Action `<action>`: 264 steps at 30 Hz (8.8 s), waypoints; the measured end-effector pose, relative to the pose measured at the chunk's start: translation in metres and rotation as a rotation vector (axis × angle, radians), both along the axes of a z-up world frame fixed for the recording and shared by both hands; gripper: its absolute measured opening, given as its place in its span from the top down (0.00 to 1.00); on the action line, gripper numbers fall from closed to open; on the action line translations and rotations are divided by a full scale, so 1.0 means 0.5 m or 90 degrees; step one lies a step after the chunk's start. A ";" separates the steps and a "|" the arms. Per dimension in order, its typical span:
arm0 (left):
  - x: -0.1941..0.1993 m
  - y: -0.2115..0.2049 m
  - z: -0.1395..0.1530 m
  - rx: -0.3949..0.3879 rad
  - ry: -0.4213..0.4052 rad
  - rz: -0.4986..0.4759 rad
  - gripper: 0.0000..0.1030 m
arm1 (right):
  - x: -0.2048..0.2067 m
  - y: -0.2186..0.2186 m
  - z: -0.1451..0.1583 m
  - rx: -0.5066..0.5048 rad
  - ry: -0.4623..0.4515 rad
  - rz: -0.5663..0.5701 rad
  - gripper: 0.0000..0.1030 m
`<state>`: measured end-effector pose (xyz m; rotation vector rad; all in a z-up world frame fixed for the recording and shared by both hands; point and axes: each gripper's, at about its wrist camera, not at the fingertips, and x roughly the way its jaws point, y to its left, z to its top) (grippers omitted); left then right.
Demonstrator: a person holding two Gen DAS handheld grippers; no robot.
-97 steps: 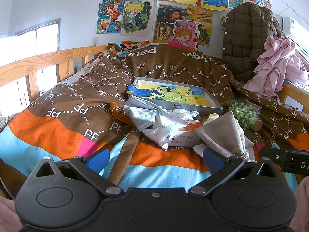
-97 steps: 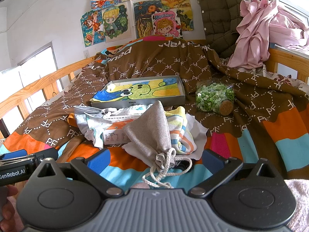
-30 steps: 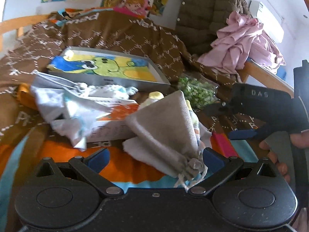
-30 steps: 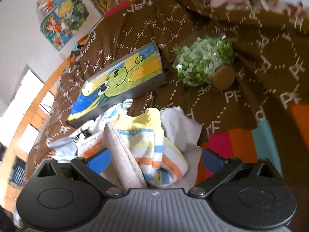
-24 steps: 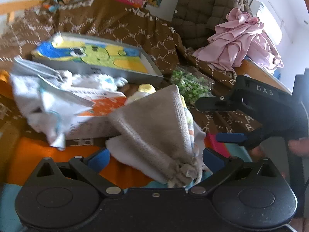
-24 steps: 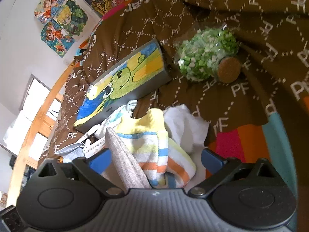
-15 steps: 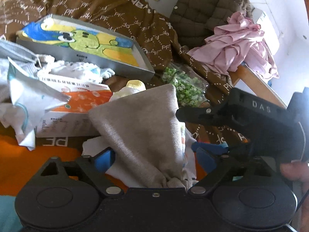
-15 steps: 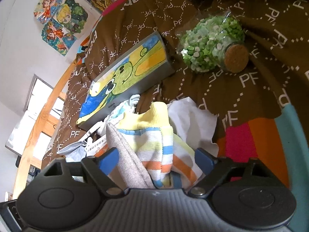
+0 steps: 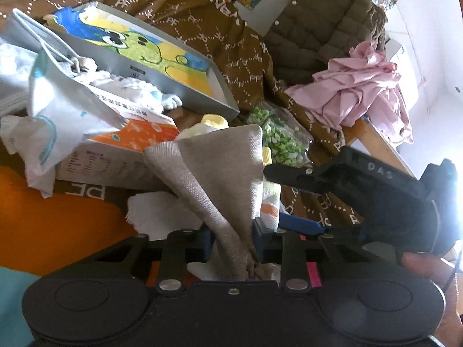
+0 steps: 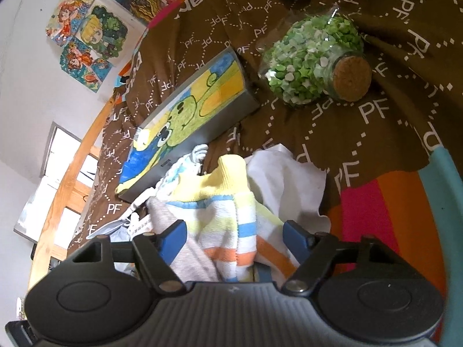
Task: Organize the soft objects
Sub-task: 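Grasp the grey drawstring pouch with the left tool while the right tool grasps the striped towel, then carry the pouch into the cartoon tray and open the left tool while the right tool drops the towel there, then withdraw both tools from the tray toward the white cloths, then grasp a white cloth with the left tool while the right tool grasps a grey-white cloth, then lower the white cloth into the tray with the left tool while the right tool releases its cloth there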
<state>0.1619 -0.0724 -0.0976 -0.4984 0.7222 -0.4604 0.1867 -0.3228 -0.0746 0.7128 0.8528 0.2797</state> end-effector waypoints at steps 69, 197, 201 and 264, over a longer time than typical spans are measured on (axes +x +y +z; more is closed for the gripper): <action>0.535 0.089 0.115 0.049 -0.026 0.206 0.79 | 0.387 0.073 0.012 -0.023 -0.244 -0.033 0.90; 0.016 0.011 -0.011 0.169 -0.028 -0.080 0.35 | 0.006 0.121 0.028 -0.363 -0.028 0.092 0.17; 0.020 0.013 -0.015 0.152 -0.024 -0.076 0.49 | 0.008 0.128 0.018 -0.370 -0.019 0.100 0.25; 0.212 0.065 0.197 0.114 -0.195 0.112 0.94 | 0.112 0.154 0.126 -0.285 -0.430 -0.001 0.94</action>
